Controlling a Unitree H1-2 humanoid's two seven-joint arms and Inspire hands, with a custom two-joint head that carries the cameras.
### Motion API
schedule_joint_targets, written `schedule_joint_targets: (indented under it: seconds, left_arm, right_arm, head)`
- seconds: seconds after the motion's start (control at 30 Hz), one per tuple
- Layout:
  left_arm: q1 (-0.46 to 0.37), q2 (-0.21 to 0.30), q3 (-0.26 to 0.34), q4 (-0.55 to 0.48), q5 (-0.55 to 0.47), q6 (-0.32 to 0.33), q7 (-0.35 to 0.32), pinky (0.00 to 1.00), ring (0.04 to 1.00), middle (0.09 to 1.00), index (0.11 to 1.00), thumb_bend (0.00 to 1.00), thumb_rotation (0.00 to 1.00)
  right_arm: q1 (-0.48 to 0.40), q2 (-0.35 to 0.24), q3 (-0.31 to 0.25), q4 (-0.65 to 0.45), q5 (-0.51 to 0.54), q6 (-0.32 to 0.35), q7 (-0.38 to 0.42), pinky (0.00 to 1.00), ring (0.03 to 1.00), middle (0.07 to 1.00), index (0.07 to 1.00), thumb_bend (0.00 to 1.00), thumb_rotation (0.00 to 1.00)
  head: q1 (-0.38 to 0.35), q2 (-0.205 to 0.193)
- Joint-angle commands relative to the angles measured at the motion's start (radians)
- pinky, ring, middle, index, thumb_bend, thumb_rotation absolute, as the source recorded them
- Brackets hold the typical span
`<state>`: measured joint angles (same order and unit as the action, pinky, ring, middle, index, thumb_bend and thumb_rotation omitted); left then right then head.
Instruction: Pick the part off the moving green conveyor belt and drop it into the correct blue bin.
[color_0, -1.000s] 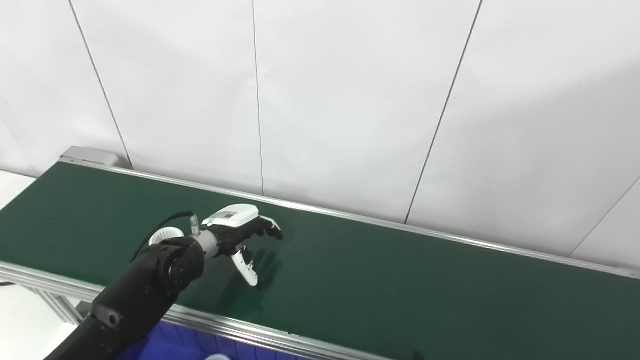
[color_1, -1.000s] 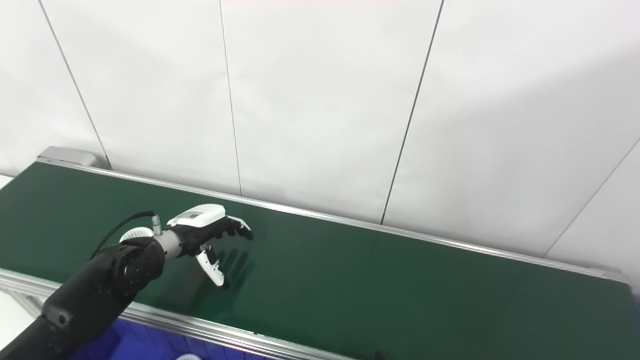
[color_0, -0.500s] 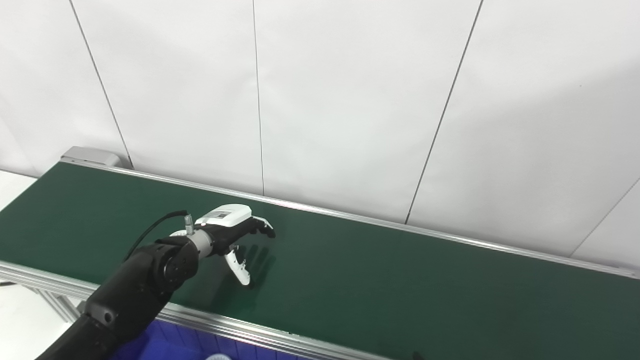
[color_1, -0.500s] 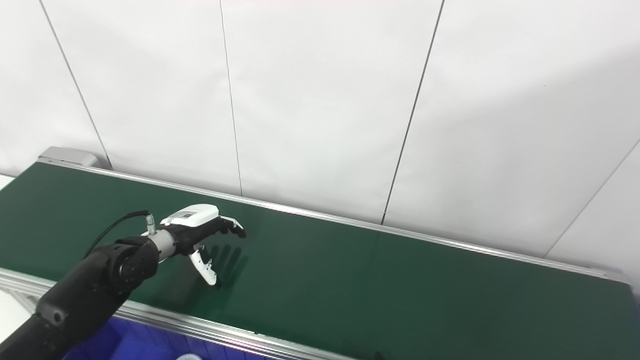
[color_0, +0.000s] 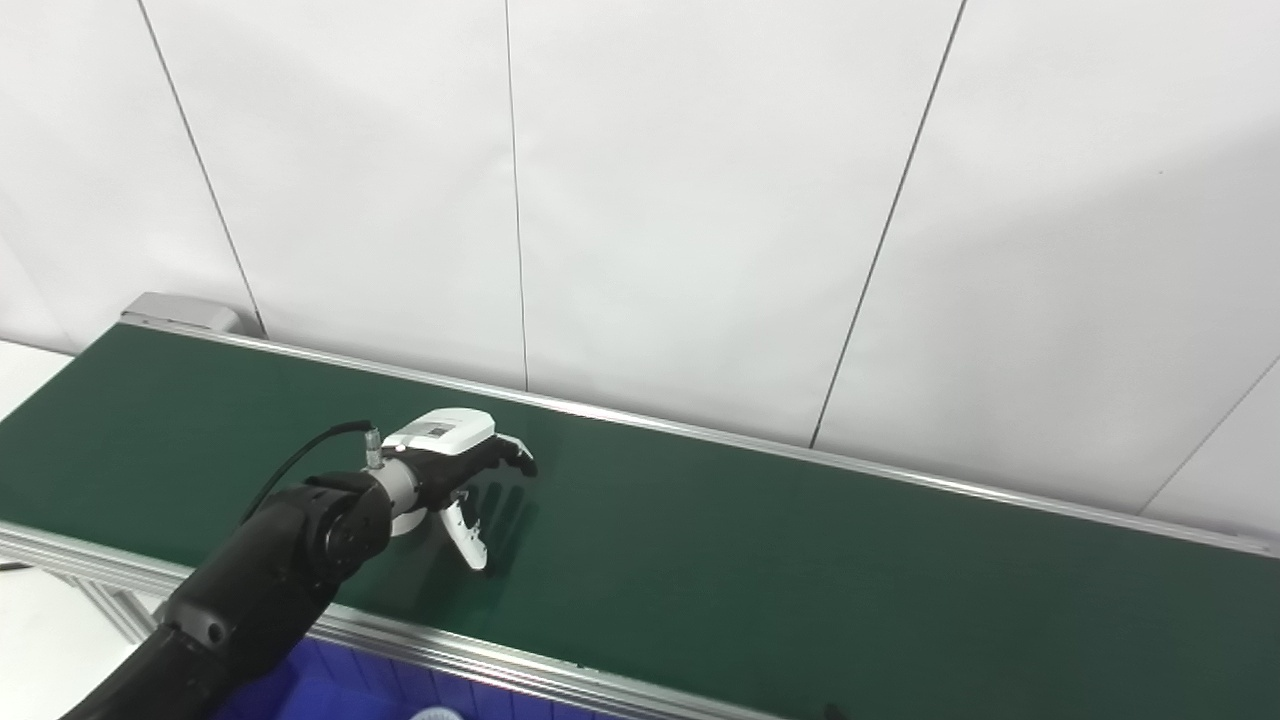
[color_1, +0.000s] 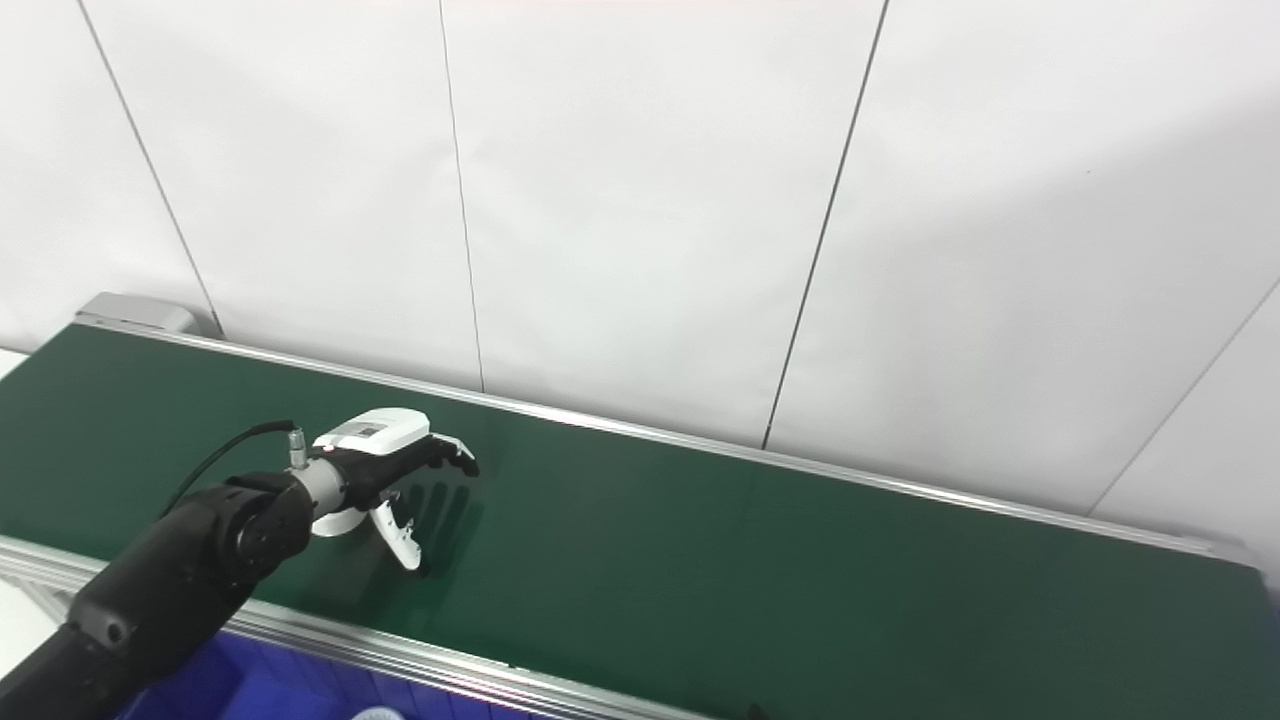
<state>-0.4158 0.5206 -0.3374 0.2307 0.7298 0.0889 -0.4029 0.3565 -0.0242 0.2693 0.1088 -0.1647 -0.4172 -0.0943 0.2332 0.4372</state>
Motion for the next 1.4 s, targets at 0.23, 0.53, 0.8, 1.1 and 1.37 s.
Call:
schedule_joint_targets:
  seconds: [0.23,0.53,0.8,1.1,1.37]
  left_arm:
    - [-0.029,0.028,-0.001,-0.009,0.028,-0.026,0.042,0.8,0.827,0.843,0.779,0.89,0.0]
    - [-0.023,0.024,-0.01,-0.011,0.041,-0.02,0.04,0.83,0.83,0.844,0.78,0.88,0.0]
    - [-0.014,0.026,-0.012,-0.014,0.04,-0.035,0.041,0.83,0.835,0.847,0.78,0.87,0.0]
    - [-0.001,0.026,-0.011,-0.024,0.045,-0.032,0.038,0.83,0.84,0.853,0.779,0.87,0.0]
    - [0.001,0.027,-0.015,-0.021,0.046,-0.035,0.033,0.82,0.836,0.852,0.776,0.87,0.0]
  right_arm:
    - [0.004,-0.003,0.002,-0.03,0.014,-0.051,0.003,0.76,0.846,0.886,0.954,0.27,0.85]
    - [0.004,-0.011,0.002,-0.03,0.013,-0.052,0.0,0.75,0.845,0.887,0.954,0.27,0.86]
    - [0.004,-0.015,0.002,-0.032,0.022,-0.051,0.005,0.75,0.846,0.887,0.956,0.27,0.85]
    - [0.006,-0.016,0.002,-0.034,0.024,-0.052,0.006,0.76,0.849,0.889,0.954,0.26,0.82]
    - [0.004,-0.015,0.002,-0.035,0.021,-0.052,0.004,0.76,0.845,0.887,0.951,0.27,0.82]
  head:
    - [0.002,0.004]
    - [0.003,0.009]
    - [0.005,0.013]
    - [0.005,0.016]
    - [0.004,0.02]
